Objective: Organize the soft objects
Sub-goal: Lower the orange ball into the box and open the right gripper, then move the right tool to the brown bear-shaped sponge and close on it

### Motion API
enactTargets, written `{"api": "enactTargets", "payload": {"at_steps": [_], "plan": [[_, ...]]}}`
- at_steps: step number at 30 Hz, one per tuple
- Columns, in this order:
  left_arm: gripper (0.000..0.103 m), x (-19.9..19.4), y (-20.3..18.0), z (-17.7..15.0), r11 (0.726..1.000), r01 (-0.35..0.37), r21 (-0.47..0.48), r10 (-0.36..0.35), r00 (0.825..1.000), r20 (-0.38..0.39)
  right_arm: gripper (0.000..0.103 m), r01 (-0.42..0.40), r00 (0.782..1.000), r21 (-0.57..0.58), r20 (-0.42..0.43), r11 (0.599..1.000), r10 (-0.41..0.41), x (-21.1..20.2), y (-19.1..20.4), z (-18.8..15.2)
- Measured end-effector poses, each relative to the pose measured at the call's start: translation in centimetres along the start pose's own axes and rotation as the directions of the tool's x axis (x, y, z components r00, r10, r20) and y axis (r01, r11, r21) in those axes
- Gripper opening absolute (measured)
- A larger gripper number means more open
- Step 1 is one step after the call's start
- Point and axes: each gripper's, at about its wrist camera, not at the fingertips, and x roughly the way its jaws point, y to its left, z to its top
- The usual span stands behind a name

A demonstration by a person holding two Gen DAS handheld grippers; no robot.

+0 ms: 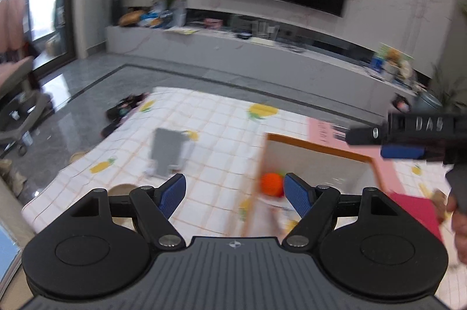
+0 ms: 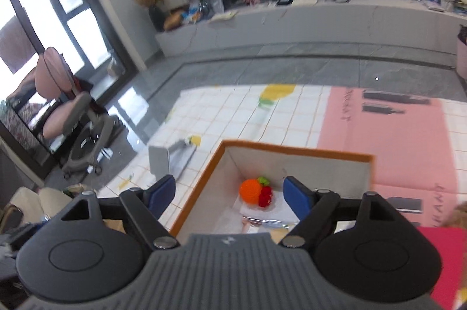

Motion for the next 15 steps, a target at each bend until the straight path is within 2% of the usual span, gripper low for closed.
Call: {"api": "enactTargets", "payload": {"at_steps": [2, 3, 7, 12, 15], "plan": [[0.090, -0.6, -1.8, -0.3, 0.999, 0.032, 0.034, -0.032, 0.999, 0.002, 0.080, 0.033, 0.999, -0.006, 0.040, 0.999, -0.033, -4.1, -0.5, -0.1], [0.090, -0.9, -2.8, -0.5, 0.998, 0.043, 0.040, -0.043, 0.999, -0.003, 0.081, 0.033, 0.999, -0.006, 0.040, 0.999, -0.033, -4.1, -0.5, -0.1], [0.090, -2.0, -7.5, -2.0, 0.986, 0.121, 0.112, -0.119, 0.993, -0.020, 0.081, 0.094, 0.992, -0.027, 0.083, 0.995, -0.092, -9.6, -1.2, -0.7], [0.090, -3.3, -12.2, -4.1, 0.952, 0.261, 0.157, -0.257, 0.965, -0.050, 0.083, 0.169, 0.975, -0.019, 0.151, 0.985, -0.164, -16.4, -2.8, -2.2], [0.090, -4.4, -14.0, -5.0, 0.929, 0.299, 0.216, -0.298, 0.954, -0.041, 0.086, 0.215, 0.960, -0.002, 0.183, 0.977, -0.211, -19.8, -4.2, -3.6]]}}
